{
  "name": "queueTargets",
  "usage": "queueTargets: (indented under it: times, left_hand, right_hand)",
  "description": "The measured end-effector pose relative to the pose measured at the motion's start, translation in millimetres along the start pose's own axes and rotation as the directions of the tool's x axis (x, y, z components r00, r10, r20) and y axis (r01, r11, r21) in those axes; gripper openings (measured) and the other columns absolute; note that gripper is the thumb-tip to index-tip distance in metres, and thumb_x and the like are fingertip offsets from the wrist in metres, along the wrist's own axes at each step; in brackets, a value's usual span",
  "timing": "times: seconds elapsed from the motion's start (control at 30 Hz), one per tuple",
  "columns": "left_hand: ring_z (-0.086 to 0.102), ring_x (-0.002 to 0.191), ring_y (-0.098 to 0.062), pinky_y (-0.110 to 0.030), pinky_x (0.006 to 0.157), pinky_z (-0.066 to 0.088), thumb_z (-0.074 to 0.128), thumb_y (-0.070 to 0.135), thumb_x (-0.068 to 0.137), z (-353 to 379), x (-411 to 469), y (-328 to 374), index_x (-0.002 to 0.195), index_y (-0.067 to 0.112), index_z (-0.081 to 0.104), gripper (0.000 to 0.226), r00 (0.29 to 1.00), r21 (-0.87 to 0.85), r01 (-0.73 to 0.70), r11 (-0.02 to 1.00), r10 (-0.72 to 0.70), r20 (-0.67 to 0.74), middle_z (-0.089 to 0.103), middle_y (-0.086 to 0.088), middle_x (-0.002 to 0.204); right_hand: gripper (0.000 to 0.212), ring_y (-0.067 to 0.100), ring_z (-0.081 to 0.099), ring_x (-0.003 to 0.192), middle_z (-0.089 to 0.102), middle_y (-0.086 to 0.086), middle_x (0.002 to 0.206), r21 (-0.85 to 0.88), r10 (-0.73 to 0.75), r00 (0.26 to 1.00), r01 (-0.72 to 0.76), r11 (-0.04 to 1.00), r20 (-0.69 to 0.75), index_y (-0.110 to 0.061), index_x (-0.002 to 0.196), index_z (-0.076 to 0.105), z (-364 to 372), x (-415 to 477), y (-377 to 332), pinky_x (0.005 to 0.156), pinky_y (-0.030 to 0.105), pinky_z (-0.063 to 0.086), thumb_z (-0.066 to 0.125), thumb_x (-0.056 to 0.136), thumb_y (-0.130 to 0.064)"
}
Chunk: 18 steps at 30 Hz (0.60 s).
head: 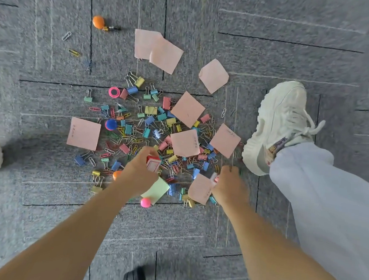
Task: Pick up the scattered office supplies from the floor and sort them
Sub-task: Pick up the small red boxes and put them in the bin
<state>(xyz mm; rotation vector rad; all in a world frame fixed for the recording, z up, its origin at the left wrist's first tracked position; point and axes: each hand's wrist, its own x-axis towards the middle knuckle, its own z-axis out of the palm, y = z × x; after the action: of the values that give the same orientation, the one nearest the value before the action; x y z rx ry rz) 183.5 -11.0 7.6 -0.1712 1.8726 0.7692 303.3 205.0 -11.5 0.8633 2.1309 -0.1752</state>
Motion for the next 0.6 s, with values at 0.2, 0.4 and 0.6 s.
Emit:
queueTargets:
  times: [0.2,0.4,0.6]
  left_hand:
    - [0.051,0.067,-0.022,-0.034,0.059,0.044,0.06,-0.002,0.083,11.4,8.1,22.9,0.113,0.033,0.058,0.047,0.997,-0.179,0.076,0.981,-0.075,0.007,0.06,-0.007,0.097]
    - [0.056,0.083,-0.025,-0.039,0.076,0.057,0.056,-0.013,0.082,-13.2,-25.4,66.6,0.1,0.034,0.07,0.052,0.977,-0.528,0.182,0.83,-0.212,0.005,0.061,-0.009,0.106]
    - [0.064,0.089,-0.029,-0.046,0.089,0.051,0.038,-0.018,0.083,-59.5,-120.1,114.8,0.118,0.022,0.06,0.058,0.991,-0.773,0.056,0.632,-0.128,-0.033,0.064,-0.016,0.104]
  right_hand:
    - [0.039,0.025,0.062,0.1,0.057,0.003,0.112,0.151,-0.012,1.0,0.009,0.988,0.021,-0.018,0.118,0.046,-2.7,10.2,0.4,0.068,0.035,0.047,0.067,0.087,-0.032]
    - [0.02,0.009,0.054,0.065,0.064,0.0,0.086,0.687,-0.088,0.988,-0.025,0.726,0.128,-0.017,0.101,0.059,-66.8,-15.9,-35.7,0.049,0.022,0.035,0.062,0.083,-0.025]
    - [0.019,0.018,0.063,0.06,0.064,0.007,0.083,0.94,-0.31,0.951,0.095,0.327,0.012,-0.017,0.093,0.056,-174.9,-98.3,-73.8,0.055,0.034,0.047,0.07,0.085,-0.005]
